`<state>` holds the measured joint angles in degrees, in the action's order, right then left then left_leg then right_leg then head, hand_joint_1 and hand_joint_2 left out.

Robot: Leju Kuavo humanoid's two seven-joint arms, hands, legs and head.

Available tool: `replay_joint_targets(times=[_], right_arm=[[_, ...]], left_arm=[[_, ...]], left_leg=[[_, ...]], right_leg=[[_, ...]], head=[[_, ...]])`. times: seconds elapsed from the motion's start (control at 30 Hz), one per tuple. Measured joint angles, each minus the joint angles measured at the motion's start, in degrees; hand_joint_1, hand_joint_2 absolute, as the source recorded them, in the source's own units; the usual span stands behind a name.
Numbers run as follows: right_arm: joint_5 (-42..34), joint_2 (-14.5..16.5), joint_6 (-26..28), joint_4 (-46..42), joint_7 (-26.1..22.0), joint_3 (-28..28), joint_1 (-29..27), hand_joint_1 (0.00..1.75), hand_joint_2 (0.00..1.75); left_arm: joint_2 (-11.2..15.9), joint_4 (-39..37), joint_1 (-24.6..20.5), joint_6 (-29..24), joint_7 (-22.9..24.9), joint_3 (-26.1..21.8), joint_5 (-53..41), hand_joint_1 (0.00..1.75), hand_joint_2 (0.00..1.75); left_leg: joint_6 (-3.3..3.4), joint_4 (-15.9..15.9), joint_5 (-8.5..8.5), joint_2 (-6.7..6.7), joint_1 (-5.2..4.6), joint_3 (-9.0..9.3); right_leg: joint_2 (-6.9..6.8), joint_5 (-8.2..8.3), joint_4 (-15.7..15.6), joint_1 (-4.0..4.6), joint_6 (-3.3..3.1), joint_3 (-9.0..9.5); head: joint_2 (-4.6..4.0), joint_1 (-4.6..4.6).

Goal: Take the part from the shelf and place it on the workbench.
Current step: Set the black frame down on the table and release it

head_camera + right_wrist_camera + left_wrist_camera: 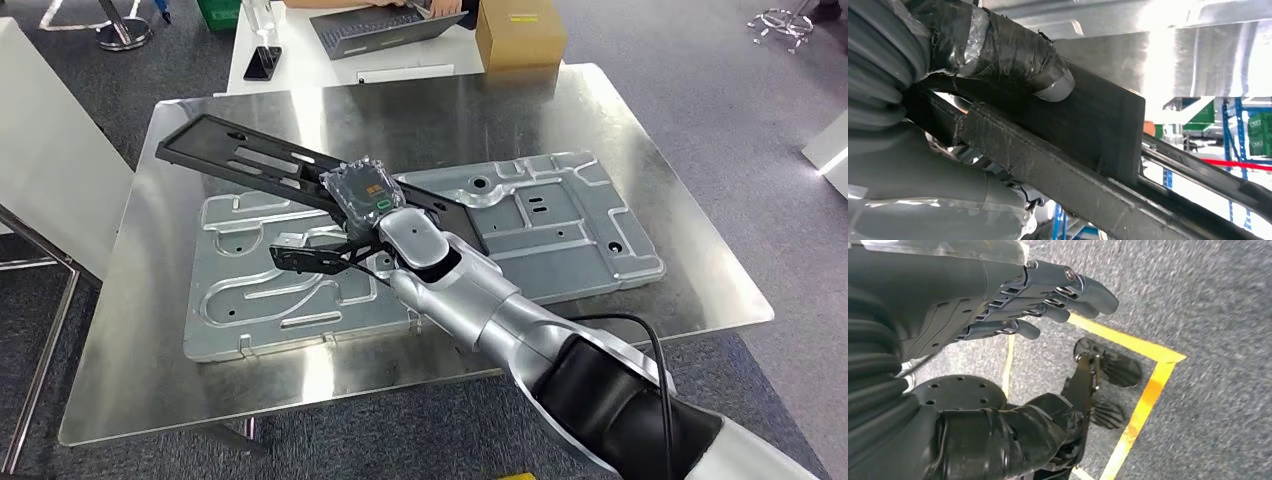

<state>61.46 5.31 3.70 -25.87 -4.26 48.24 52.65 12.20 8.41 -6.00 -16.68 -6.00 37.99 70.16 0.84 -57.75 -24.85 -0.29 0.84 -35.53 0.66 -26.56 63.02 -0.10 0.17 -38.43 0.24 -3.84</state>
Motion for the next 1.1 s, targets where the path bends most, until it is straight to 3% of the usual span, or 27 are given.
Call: replay_joint_targets(times=[0.07, 0.13, 0.17, 0.2, 0.27, 0.33, 0.4, 0.5, 0.63, 0.7, 0.73, 0.8, 0.87, 1.0, 1.03, 1.1], right_arm=[[0.0, -0.22, -0.37, 0.19, 0.09, -0.12, -0.03, 1.75, 1.75], [0.0, -0.45, -0.86, 0.47, 0.29, -0.28, -0.24, 0.87, 0.87], [0.0, -0.57, -1.15, 0.64, 0.42, -0.4, -0.34, 0.44, 0.44], [0.0, -0.72, -1.46, 0.77, 0.55, -0.53, -0.34, 0.0, 0.0], [0.0, -0.97, -2.09, 0.94, 0.83, -0.72, -0.06, 0.0, 0.0], [0.02, -1.14, -2.54, 1.03, 1.03, -0.79, 0.2, 0.0, 0.0], [0.04, -1.31, -2.81, 1.18, 1.14, -0.86, 0.18, 0.0, 0.0], [0.06, -1.66, -3.04, 1.36, 1.27, -1.07, 0.18, 0.0, 0.0], [0.08, -1.85, -3.07, 1.62, 1.28, -1.19, 0.08, 0.0, 0.0], [0.02, -1.96, -2.98, 1.78, 1.34, -1.22, 0.04, 0.0, 0.0], [-0.06, -2.04, -2.94, 1.83, 1.43, -1.29, 0.11, 0.0, 0.0], [-0.27, -2.29, -2.91, 1.85, 1.63, -1.54, 0.49, 0.0, 0.0], [-0.4, -2.67, -2.91, 1.85, 1.68, -1.97, 0.99, 0.0, 0.0], [-0.66, -3.48, -2.87, 1.85, 1.67, -2.55, 1.17, 0.0, 0.0], [-0.68, -3.71, -2.85, 1.85, 1.67, -2.64, 1.2, 0.0, 0.0], [-0.71, -4.15, -2.82, 1.85, 1.66, -2.89, 1.19, 0.0, 0.0]], left_arm=[[0.03, 0.0, -0.04, 0.05, -0.05, 0.0, 0.01, 0.0, 1.75], [0.04, 0.0, -0.04, 0.06, -0.06, 0.0, 0.03, 0.0, 1.75], [0.04, 0.0, -0.03, 0.06, -0.06, 0.0, 0.05, 0.0, 1.75], [0.03, 0.0, -0.02, 0.07, -0.06, 0.0, 0.07, 0.0, 1.75], [0.04, 0.0, -0.03, 0.08, -0.06, 0.0, 0.14, 0.0, 1.75], [0.18, 0.0, -0.06, 0.1, -0.07, 0.0, 0.26, 0.0, 0.87], [0.36, 0.0, -0.05, 0.15, -0.06, 0.01, 0.37, 0.0, 0.0], [0.46, 0.0, 0.04, 0.34, 0.52, 0.02, 0.51, 0.0, 0.0], [0.72, 0.0, 0.09, 0.68, 1.78, 0.02, 0.96, 0.0, 0.0], [0.84, 0.0, 0.17, 0.85, 1.99, 0.02, 1.13, 0.0, 0.0], [0.98, 0.0, 0.17, 0.92, 2.02, 0.02, 1.19, 0.0, 0.0], [1.35, 0.0, 0.1, 0.94, 2.02, 0.02, 1.33, 0.0, 0.0], [1.75, 0.0, 0.0, 0.8, 2.06, 0.02, 1.48, 0.0, 0.0], [2.29, 0.0, 0.05, 0.57, 2.12, 0.02, 1.61, 0.0, 0.0], [2.35, 0.0, 0.04, 0.61, 1.97, 0.03, 1.6, 0.0, 0.0], [2.44, 0.0, -0.02, 0.86, 1.55, 0.03, 1.58, 0.0, 0.0]], left_leg=[[0.47, -0.01, -0.01, 0.05, -0.24, 0.07], [0.77, -0.18, -0.1, 0.05, -0.43, 0.06], [0.8, -0.31, -0.18, 0.02, -0.48, 0.06], [0.79, -0.49, -0.29, -0.03, -0.52, 0.07], [0.59, -0.88, -0.59, -0.1, -0.51, 0.02], [0.17, -1.3, -0.81, -0.12, -0.63, -0.24], [-0.36, -1.35, -0.78, -0.13, -0.72, -0.38], [-1.2, -3.99, -2.72, -0.05, -0.59, -1.49], [-1.98, -14.84, -7.72, -0.01, -0.34, -6.41], [-2.13, -16.35, -7.24, -0.01, -0.24, -7.3], [-2.12, -14.29, -5.67, 0.0, -0.2, -6.36], [-1.91, -6.67, -2.02, 0.02, -0.16, -2.61], [-1.47, -1.51, -0.65, -0.03, -0.44, -0.03], [-0.24, -0.21, -0.47, -0.04, -0.57, 0.51], [0.16, 0.03, -0.32, 0.02, -0.46, 0.66], [0.76, 0.29, -0.2, 0.09, -0.42, 0.85]], right_leg=[[-0.12, -3.39, 6.96, -0.04, 0.11, -3.1], [-0.12, -4.75, 11.84, -0.04, 0.0, -5.41], [-0.12, -3.9, 11.4, -0.04, -0.13, -5.19], [-0.12, -2.16, 8.76, -0.02, -0.32, -3.87], [-0.1, 0.75, 1.41, 0.08, -0.76, -0.19], [0.0, 1.42, -2.44, 0.29, -1.0, 1.74], [0.12, 1.5, -2.92, 0.4, -1.2, 1.97], [0.08, 1.86, -3.6, 0.01, -1.84, 2.42], [0.02, 1.85, -3.69, 0.02, -2.14, 2.61], [0.06, 1.81, -3.66, 0.02, -2.15, 2.65], [0.1, 1.77, -3.64, 0.01, -2.13, 2.7], [0.19, 1.65, -3.64, 0.0, -1.97, 2.86], [0.23, 1.67, -3.68, 0.08, -1.6, 2.79], [0.19, 1.41, -3.44, 0.12, -0.58, 2.51], [0.11, 0.61, -2.38, 0.13, -0.33, 2.09], [-0.04, -2.57, 3.36, 0.1, -0.05, -0.42]], head=[[0.0, -0.09], [0.0, -0.09], [0.0, -0.09], [0.0, -0.11], [0.0, -0.08], [0.0, -0.06], [0.0, -0.06], [0.0, 0.05], [0.0, 0.11], [0.0, 0.12], [0.0, 0.12], [0.0, 0.11], [0.0, 0.09], [0.0, 0.03], [0.0, -0.04], [0.0, -0.16]])
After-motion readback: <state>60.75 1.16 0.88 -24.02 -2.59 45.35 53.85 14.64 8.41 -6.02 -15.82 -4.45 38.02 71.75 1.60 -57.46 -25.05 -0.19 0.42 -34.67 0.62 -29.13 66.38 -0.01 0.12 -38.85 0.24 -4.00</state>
